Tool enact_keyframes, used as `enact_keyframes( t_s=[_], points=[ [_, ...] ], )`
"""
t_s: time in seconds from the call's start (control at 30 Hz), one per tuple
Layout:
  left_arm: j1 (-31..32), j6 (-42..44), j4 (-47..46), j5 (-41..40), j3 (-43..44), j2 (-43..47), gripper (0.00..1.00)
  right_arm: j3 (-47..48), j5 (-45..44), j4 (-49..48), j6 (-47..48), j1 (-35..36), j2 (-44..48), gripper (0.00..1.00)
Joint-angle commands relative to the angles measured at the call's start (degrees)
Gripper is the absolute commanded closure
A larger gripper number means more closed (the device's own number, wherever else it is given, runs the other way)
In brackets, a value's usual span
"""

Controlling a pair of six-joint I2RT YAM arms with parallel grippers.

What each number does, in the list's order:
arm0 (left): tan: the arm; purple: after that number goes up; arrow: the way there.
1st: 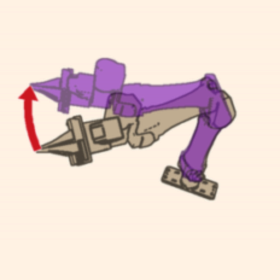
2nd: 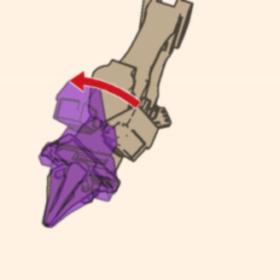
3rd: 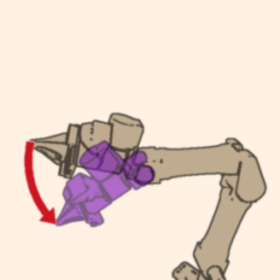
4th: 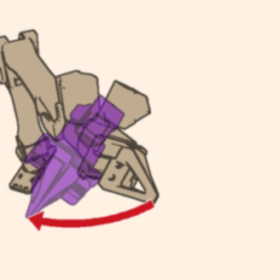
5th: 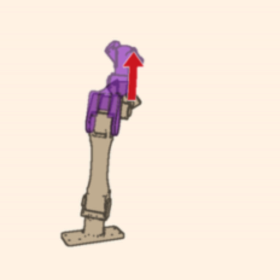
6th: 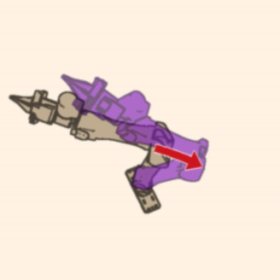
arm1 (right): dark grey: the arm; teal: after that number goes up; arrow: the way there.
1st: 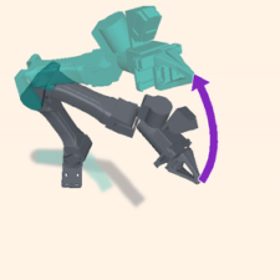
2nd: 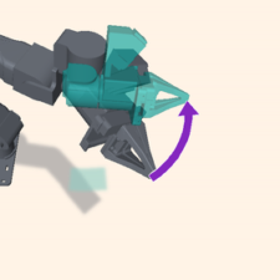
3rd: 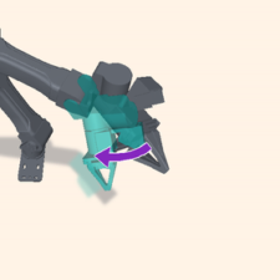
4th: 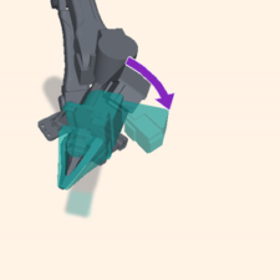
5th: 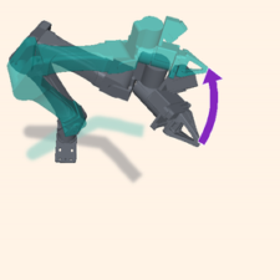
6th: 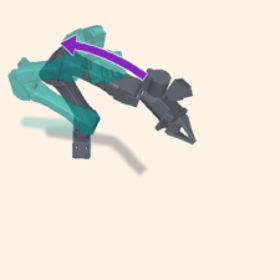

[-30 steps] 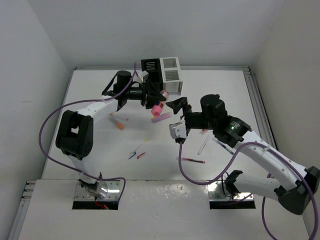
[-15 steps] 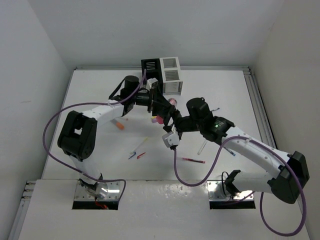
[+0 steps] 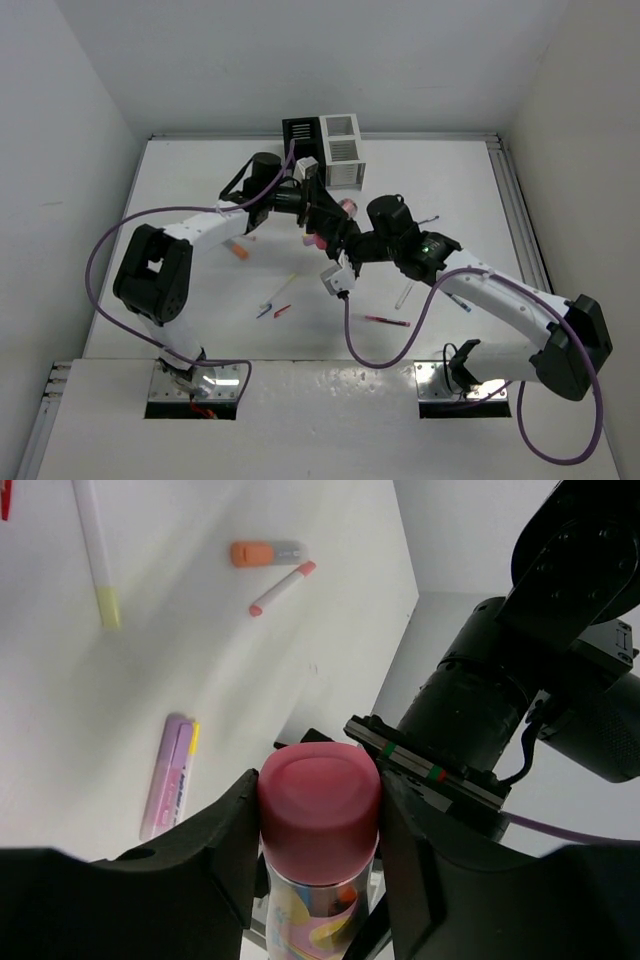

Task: Sort the stationery into containers
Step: Place the stationery in the storage box.

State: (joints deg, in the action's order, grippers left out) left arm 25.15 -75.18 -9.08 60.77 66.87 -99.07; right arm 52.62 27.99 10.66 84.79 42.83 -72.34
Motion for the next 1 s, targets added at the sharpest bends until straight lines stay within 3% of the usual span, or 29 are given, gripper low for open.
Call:
enact_keyframes(
  t_s=[0.0, 0.07, 0.13, 0.17, 0.2, 0.27, 0.33, 0.4, 0.47, 0.6, 0.8, 0.97],
  points=[
    [-0.36, 1.08, -0.23, -0.04, 0.45, 4.14, 1.00, 1.26, -3.02, -3.36, 1.52, 0.59, -0.17, 0.66],
    [-0.89, 1.43, 0.11, -0.39, 0.45, 4.41, 0.96, 1.87, -3.38, -3.62, -0.05, 0.76, -0.35, 0.82],
    [-1.50, 2.40, 0.64, -1.09, 0.10, 4.84, 0.68, 2.14, -3.21, -5.28, -2.08, 0.77, -0.35, 0.98],
    [-2.55, 2.58, 0.73, -1.70, -0.42, 5.11, 0.41, 1.70, -3.29, -8.34, -4.09, 0.85, 0.00, 1.00],
    [-3.17, 3.28, 0.82, -1.97, -0.60, 5.29, 0.29, 1.43, -3.20, -10.02, -5.24, 0.77, 0.09, 1.00],
    [-5.88, 3.89, 0.82, -3.11, -0.52, 5.81, 0.10, 1.78, -3.29, -12.93, -10.75, 0.77, -0.08, 1.00],
    [-10.09, 5.30, 2.13, -3.47, 0.97, 5.29, 0.03, 3.97, -3.90, -14.95, -17.16, 0.50, -0.52, 1.00],
    [-13.44, 7.58, 5.11, -3.38, 5.71, 4.24, 0.00, 6.77, -4.43, -17.68, -22.37, -0.81, -1.66, 1.00],
    [-19.06, 9.08, 7.14, -3.21, 9.40, 3.09, 0.00, 9.50, -5.48, -19.70, -33.07, -2.74, -2.72, 1.00],
    [-29.50, 10.48, 4.95, -4.08, 13.54, 2.91, 0.00, 24.25, -11.28, -22.17, -59.92, -7.75, -10.97, 1.00],
    [-38.40, 18.65, -3.74, -6.53, 5.76, 7.12, 0.00, 50.27, -17.17, -19.45, -93.09, -19.78, -29.24, 1.00],
    [-44.12, 24.55, -7.87, -10.40, -1.91, 10.47, 0.00, 61.34, -20.69, -26.03, -99.82, -23.22, -40.58, 1.00]
  ],
)
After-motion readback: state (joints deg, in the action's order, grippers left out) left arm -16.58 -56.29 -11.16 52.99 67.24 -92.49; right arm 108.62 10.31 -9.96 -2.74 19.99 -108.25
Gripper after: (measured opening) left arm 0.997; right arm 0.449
